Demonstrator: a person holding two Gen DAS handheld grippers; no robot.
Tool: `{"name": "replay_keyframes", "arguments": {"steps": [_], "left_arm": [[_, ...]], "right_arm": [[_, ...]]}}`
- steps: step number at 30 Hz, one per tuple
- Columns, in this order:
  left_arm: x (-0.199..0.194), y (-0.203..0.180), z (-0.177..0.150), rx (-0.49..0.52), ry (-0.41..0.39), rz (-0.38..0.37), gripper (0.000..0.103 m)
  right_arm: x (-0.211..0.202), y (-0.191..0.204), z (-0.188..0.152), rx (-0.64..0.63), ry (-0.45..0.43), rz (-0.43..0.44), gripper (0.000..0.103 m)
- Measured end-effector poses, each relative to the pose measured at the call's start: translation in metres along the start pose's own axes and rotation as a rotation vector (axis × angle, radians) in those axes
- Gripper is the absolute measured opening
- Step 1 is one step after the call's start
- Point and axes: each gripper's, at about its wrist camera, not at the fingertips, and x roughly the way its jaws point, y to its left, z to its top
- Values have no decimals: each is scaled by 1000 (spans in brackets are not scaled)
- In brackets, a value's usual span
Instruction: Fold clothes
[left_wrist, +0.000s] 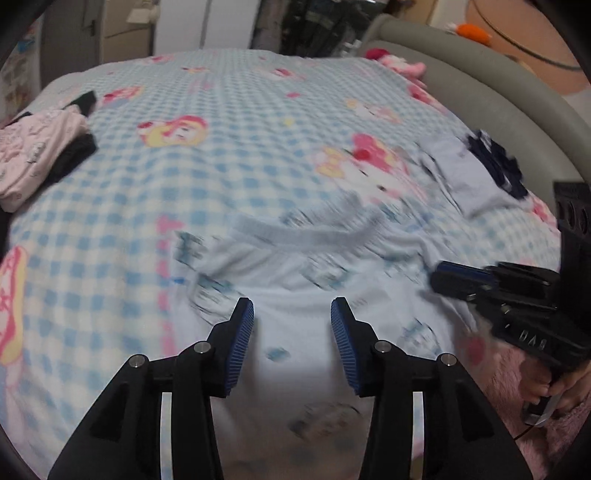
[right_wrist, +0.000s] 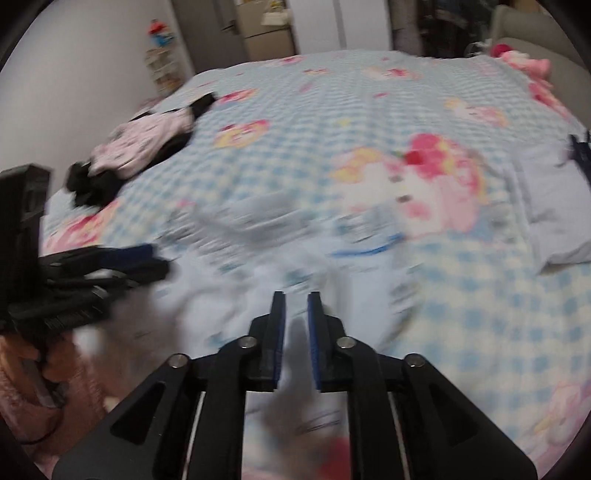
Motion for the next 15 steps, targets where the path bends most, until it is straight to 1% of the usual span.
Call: {"name": "replay_keyframes", "arguments": {"steps": [2,3,5,6,7,8,9,10,11,12,13,14,15], "left_arm": [[4,-8,-9,27,27,0,46],[7,-7,-14,24,43,4,46],[13,6,-20,1,72,55,44],[13,15,-22,-18,80,62,35],[9,23,-22,-41,81,52,30],[5,30,-22,-60,79,63,26],[0,34,-22,-66,73,107,26],[-5,39,-21,-71,67,152,26],[-9,43,-22,-81,63,200,32],[-14,50,-24,-113,53,191,32],[-20,58,-27,-169,42,132,32],[-24,61,-29,-210,32,81,33],[-28,63,-31,-246,23,33,34]], "right_arm": [[8,12,-11,-26,33,13,17],[12,18,-17,-38,50,19,17],[21,21,-27,-64,67,-28,15],[21,16,-29,-51,64,-44,13],[20,11,-30,-37,60,-60,11],[17,4,-31,-17,51,-74,6],[13,-2,-31,1,40,-112,6],[8,-10,-30,10,25,-182,6],[3,-16,-29,19,15,-219,6],[-4,-24,-29,46,5,-231,8],[-10,-32,-29,73,-4,-241,18],[-17,-36,-30,96,-18,-228,23],[-23,-37,-32,108,-29,-203,23]]}}
